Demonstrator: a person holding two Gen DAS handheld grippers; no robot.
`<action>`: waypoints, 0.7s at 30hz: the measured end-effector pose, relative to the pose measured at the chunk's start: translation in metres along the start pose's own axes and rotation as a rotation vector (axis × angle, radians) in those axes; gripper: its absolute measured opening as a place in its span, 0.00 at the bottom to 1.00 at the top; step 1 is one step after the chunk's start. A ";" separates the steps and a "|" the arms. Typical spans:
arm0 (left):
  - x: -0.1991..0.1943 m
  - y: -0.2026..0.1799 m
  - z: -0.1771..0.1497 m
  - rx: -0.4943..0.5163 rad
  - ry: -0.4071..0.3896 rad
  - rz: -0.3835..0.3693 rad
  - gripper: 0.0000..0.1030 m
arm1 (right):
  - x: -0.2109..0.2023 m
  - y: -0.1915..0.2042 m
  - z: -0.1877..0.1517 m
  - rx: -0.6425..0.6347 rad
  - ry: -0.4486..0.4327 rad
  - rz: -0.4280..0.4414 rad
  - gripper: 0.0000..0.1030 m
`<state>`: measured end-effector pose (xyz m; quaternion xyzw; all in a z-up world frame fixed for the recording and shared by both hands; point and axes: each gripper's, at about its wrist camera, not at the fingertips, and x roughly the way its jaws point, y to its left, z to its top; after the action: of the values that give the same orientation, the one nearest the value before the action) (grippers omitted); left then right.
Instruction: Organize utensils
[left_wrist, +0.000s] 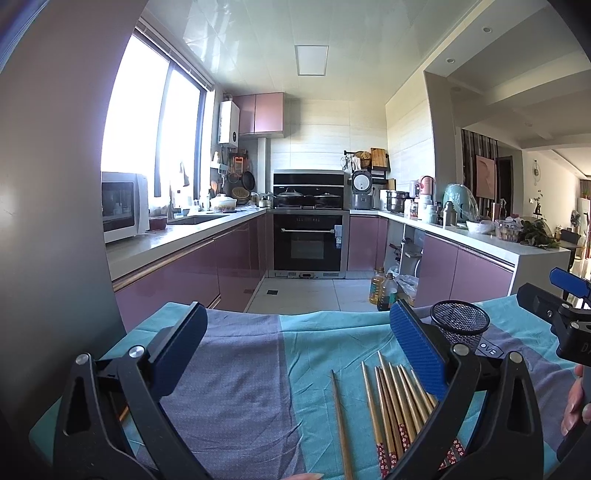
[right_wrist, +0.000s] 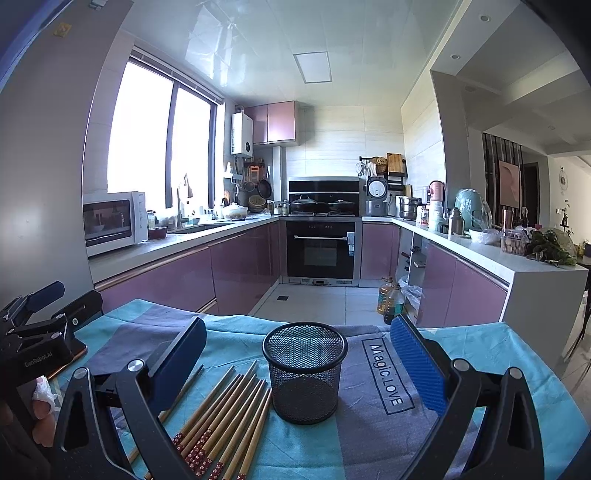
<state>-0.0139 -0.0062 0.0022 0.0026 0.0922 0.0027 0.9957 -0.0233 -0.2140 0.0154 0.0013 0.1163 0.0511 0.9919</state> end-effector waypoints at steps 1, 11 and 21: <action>0.000 0.000 0.000 -0.001 0.000 0.000 0.95 | -0.001 0.000 0.000 -0.002 -0.001 -0.003 0.94; -0.001 0.000 0.000 0.001 -0.003 -0.001 0.95 | 0.000 0.000 -0.003 0.002 -0.002 -0.008 0.94; -0.001 0.000 0.000 0.003 -0.003 -0.002 0.95 | -0.001 0.000 -0.003 0.002 -0.001 -0.006 0.94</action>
<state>-0.0145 -0.0059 0.0026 0.0038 0.0906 0.0016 0.9959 -0.0254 -0.2142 0.0124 0.0018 0.1159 0.0480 0.9921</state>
